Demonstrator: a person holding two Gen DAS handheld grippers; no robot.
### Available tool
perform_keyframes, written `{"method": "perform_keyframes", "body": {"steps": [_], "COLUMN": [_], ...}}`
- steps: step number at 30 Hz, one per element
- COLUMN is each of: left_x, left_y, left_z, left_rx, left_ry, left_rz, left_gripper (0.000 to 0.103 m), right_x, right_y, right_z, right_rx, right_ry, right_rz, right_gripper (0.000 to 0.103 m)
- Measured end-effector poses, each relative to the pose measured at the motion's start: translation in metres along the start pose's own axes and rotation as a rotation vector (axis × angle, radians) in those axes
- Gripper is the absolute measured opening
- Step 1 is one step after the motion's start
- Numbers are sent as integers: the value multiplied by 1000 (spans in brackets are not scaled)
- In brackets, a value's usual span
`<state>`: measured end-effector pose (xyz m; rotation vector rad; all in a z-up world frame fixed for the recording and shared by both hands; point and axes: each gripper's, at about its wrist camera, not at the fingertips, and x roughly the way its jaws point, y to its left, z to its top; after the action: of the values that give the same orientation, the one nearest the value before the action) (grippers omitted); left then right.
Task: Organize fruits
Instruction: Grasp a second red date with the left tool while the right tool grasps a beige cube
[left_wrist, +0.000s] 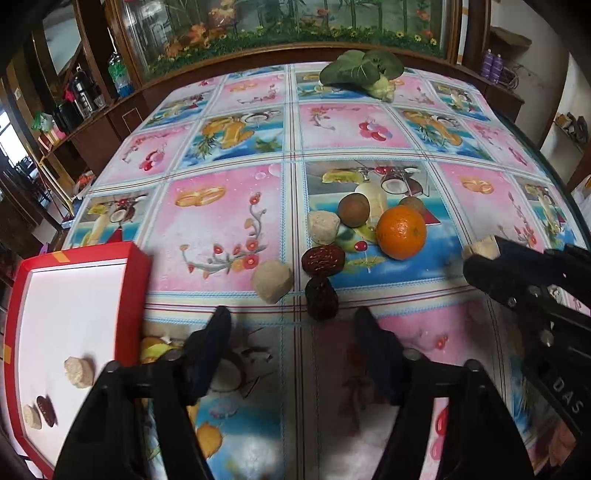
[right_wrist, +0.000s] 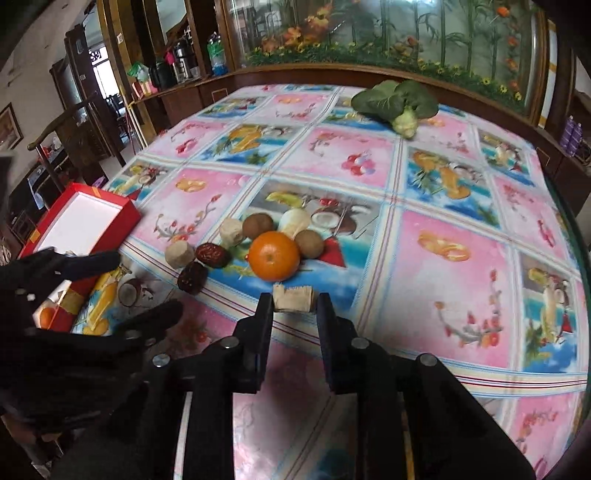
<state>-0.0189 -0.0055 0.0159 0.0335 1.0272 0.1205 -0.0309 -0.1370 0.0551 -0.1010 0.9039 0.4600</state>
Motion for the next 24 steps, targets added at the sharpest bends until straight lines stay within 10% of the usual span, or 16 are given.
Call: {"method": "perform_keyframes", "body": {"steps": [11, 24], "left_x": [5, -66], "left_y": [-8, 17], "left_z": [4, -23], "left_rx": [-4, -63], "left_ry": [-17, -149], "left_rz": [-91, -133], "left_gripper": [17, 17], "right_x": [22, -2], "right_y": [-19, -61], "right_z": [-4, 5], "right_rx": [95, 308], "right_ry": [105, -84], "right_rz": [17, 56], "right_gripper": [26, 26]}}
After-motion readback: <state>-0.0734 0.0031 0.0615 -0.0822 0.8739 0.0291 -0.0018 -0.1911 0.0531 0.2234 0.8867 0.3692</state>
